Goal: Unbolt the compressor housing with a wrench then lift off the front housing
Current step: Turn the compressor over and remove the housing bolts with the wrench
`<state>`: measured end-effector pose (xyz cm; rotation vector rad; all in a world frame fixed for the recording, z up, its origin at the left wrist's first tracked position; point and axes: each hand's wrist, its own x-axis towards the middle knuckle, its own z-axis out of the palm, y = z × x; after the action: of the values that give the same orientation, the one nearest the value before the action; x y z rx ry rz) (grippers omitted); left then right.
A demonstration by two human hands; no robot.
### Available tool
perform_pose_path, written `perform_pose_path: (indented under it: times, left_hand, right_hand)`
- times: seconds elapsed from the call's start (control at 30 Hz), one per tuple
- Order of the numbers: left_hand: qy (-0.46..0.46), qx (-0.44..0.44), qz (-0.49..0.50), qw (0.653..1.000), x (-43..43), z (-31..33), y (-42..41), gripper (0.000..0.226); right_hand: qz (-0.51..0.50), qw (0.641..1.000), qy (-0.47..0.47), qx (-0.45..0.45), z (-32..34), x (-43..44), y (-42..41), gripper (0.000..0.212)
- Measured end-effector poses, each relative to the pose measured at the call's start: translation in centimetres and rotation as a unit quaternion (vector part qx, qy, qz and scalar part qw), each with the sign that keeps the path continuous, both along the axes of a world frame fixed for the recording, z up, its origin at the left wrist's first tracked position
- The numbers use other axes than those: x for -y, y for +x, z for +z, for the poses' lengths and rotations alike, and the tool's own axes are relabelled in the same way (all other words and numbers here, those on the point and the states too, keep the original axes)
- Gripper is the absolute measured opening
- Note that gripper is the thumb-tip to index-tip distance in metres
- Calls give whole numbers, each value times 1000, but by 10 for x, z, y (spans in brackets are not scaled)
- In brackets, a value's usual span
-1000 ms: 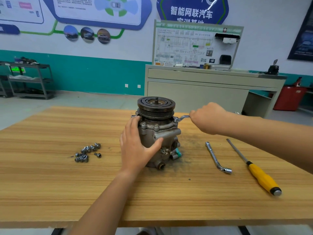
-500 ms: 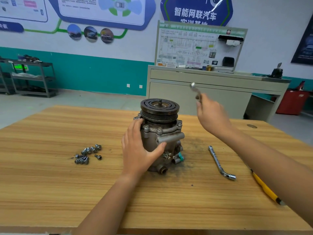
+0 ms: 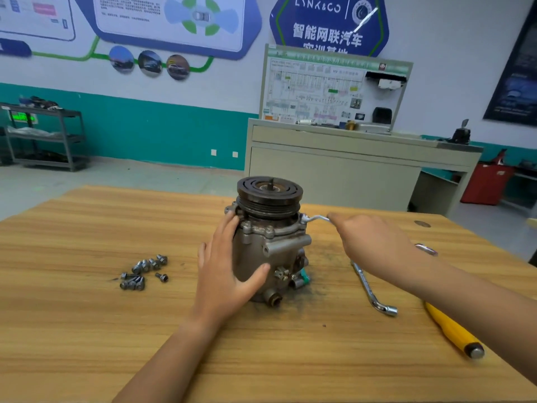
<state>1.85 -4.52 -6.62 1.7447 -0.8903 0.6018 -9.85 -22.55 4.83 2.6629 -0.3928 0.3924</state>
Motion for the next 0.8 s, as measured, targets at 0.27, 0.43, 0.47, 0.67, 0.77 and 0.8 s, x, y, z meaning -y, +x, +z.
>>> perform_pose_path:
  times: [0.27, 0.43, 0.47, 0.67, 0.77, 0.8]
  left_hand:
    - [-97, -29, 1, 995, 10, -11, -2, 57]
    - [-83, -35, 18, 996, 7, -17, 2, 52]
    - [-79, -32, 23, 996, 7, -18, 2, 53]
    - [-69, -27, 43, 996, 5, -17, -2, 56]
    - [-80, -64, 61, 993, 2, -18, 1, 54]
    - [-83, -75, 65, 992, 1, -18, 1, 54]
  right_hand:
    - [7, 987, -118, -106, 15, -25, 3, 30]
    - [11, 987, -128, -97, 20, -1, 7, 32]
    - [18, 984, -146, -97, 21, 2, 9, 32]
    - [-15, 983, -167, -79, 19, 8, 35, 27]
    - [-3, 985, -164, -60, 13, 8, 54, 25]
    - [6, 983, -172, -59, 13, 7, 59, 23]
